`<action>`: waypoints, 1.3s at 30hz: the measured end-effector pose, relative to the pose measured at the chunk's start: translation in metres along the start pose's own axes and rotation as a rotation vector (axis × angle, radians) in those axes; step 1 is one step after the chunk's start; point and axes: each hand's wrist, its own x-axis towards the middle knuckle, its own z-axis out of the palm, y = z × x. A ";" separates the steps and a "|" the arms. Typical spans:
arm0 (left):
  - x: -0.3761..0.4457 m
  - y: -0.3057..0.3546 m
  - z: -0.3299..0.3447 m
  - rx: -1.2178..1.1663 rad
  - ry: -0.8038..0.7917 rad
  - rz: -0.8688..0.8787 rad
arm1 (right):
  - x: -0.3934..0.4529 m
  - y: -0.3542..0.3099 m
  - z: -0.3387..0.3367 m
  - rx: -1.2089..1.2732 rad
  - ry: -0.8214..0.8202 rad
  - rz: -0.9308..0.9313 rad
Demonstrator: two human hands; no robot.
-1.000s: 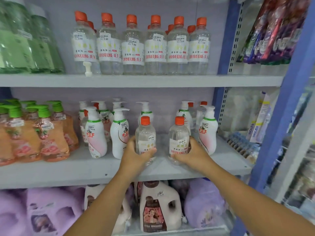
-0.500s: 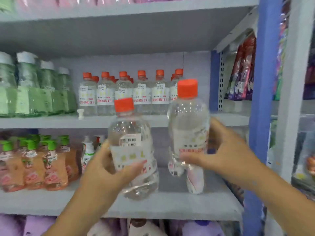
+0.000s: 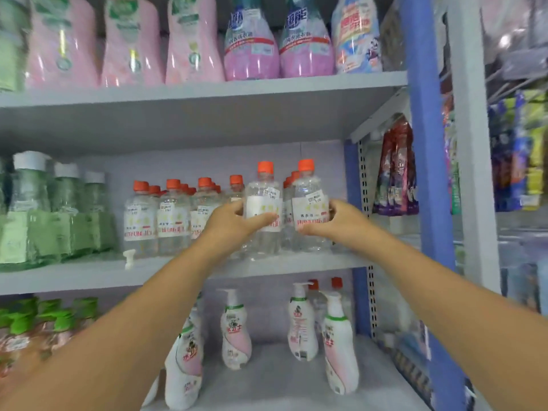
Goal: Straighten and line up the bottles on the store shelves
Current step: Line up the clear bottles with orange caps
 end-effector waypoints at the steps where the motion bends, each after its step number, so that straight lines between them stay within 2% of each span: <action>1: 0.005 -0.004 -0.001 -0.004 -0.003 -0.008 | 0.003 0.001 0.002 -0.012 -0.011 0.012; 5: 0.020 -0.020 0.002 -0.001 -0.082 -0.027 | 0.008 0.008 0.008 0.020 -0.081 0.020; 8: 0.029 -0.027 0.007 0.006 -0.074 -0.036 | 0.013 0.009 0.008 0.044 -0.138 0.012; 18: 0.035 -0.034 0.009 0.162 -0.151 -0.032 | 0.013 0.007 0.009 0.052 -0.207 0.002; 25: 0.027 -0.032 0.010 0.208 -0.180 -0.056 | 0.011 0.016 0.003 0.110 -0.162 0.056; 32: 0.027 -0.031 0.008 0.228 -0.195 -0.051 | 0.009 0.015 0.008 0.003 -0.077 0.035; 39: 0.026 -0.031 0.006 0.166 -0.198 -0.073 | 0.012 0.018 0.005 0.025 -0.102 0.043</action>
